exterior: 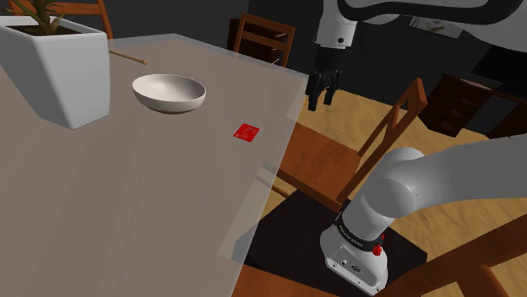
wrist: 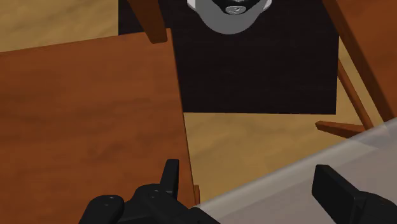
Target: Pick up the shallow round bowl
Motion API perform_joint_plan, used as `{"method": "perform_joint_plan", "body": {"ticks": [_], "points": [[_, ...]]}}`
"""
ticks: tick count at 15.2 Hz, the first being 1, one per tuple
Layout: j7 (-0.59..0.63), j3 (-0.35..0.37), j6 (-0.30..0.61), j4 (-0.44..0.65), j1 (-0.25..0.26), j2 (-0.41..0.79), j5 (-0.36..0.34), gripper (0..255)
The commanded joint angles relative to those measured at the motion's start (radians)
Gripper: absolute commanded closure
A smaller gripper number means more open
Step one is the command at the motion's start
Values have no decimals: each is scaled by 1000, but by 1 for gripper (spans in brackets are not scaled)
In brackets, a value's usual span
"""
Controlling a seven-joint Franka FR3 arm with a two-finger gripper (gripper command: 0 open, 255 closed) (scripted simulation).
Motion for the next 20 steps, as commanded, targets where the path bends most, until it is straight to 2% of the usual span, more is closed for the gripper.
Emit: {"method": "perform_joint_plan", "body": {"ticks": [1, 11, 20], "points": [[0, 0, 0, 0, 0, 0, 0, 0], [90, 64, 139, 231, 52, 341, 105, 0], [156, 108, 179, 535, 86, 651, 157, 0]]}}
